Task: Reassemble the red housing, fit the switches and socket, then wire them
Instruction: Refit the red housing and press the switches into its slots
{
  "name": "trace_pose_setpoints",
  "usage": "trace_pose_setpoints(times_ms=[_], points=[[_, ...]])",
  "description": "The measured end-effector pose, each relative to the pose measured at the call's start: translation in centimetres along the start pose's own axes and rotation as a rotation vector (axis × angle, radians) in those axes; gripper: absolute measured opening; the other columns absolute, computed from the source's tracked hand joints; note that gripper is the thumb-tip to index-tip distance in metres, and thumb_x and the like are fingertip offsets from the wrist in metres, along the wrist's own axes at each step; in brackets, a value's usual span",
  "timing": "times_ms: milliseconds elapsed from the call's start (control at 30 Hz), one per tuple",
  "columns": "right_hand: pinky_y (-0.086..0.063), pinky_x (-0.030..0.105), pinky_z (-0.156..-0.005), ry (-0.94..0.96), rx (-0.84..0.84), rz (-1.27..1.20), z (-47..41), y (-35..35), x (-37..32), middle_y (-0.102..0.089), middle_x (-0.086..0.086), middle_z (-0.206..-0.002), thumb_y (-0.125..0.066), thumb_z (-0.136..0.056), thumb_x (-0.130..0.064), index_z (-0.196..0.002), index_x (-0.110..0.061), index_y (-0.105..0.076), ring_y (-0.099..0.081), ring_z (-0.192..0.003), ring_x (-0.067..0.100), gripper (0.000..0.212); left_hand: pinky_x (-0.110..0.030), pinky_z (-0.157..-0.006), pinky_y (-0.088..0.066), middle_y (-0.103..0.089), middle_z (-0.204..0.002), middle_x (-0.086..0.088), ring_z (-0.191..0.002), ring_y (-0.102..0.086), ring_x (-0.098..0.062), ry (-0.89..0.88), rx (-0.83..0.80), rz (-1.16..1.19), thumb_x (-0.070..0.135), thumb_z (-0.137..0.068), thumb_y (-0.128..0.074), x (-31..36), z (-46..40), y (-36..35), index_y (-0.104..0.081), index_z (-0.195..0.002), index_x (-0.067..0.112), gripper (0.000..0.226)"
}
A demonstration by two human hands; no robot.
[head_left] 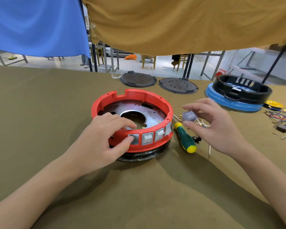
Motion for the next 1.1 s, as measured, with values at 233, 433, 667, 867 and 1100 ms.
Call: trace_pose_setpoints(times_ms=[233,433,667,867,1100], points=[[-0.054,0.026,-0.07,-0.189,-0.158,-0.597,1.4,-3.4,-1.9,-0.072,0.004,-0.093,-0.057,-0.092,-0.033,-0.11,-0.016,-0.071,-0.064,-0.078,0.016,0.029,-0.037,-0.098,-0.032,-0.06,-0.091,0.017,-0.091,-0.054,-0.007,0.025,-0.005,-0.031,0.033,-0.085,-0.059,0.1,0.1,0.1,-0.065,-0.105,0.029,0.022],[-0.051,0.024,-0.064,-0.274,-0.231,-0.967,2.1,-5.4,-3.3,-0.061,0.007,-0.088,-0.052,-0.097,-0.022,-0.117,-0.012,-0.069,-0.058,-0.069,0.015,0.029,-0.038,-0.097,-0.032,-0.059,-0.087,0.018,-0.088,-0.053,-0.008,0.021,-0.021,-0.026,0.031,-0.085,-0.058,0.1,0.1,0.1,-0.065,-0.1,0.031,0.017],[-0.057,0.033,-0.08,-0.258,-0.199,-1.078,2.6,-5.7,-4.7,-0.066,0.02,-0.102,-0.056,-0.091,-0.014,-0.105,-0.008,-0.074,-0.062,-0.092,0.027,0.023,-0.04,-0.097,-0.032,-0.062,-0.088,0.015,-0.088,-0.056,-0.01,0.033,-0.046,-0.011,0.028,-0.084,-0.056,0.1,0.1,0.1,-0.065,-0.102,0.029,0.02],[-0.055,0.021,-0.078,-0.04,-0.148,-0.827,3.1,-5.8,-6.7,-0.065,0.011,-0.118,-0.071,-0.081,0.006,-0.12,-0.004,-0.061,-0.067,-0.1,0.018,0.041,-0.042,-0.095,-0.034,-0.063,-0.087,0.014,-0.083,-0.056,-0.01,0.043,-0.045,-0.011,0.024,-0.082,-0.057,0.1,0.1,0.1,-0.065,-0.101,0.028,0.021],[-0.055,0.037,-0.092,0.285,-0.031,-0.272,3.8,-6.5,-8.8,-0.068,-0.007,-0.116,-0.08,-0.081,-0.006,-0.122,-0.018,-0.062,-0.066,-0.111,0.015,0.046,-0.04,-0.096,-0.034,-0.066,-0.088,0.012,-0.083,-0.057,-0.012,0.07,-0.064,0.087,0.028,-0.084,-0.053,0.0,0.1,0.2,-0.063,-0.108,0.03,0.025]])
Point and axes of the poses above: each hand's wrist, its own z-axis away from the middle knuckle, its own y-axis out of the back of the hand, x = y × z, the point moved 7 cm from there along -z, towards the middle knuckle
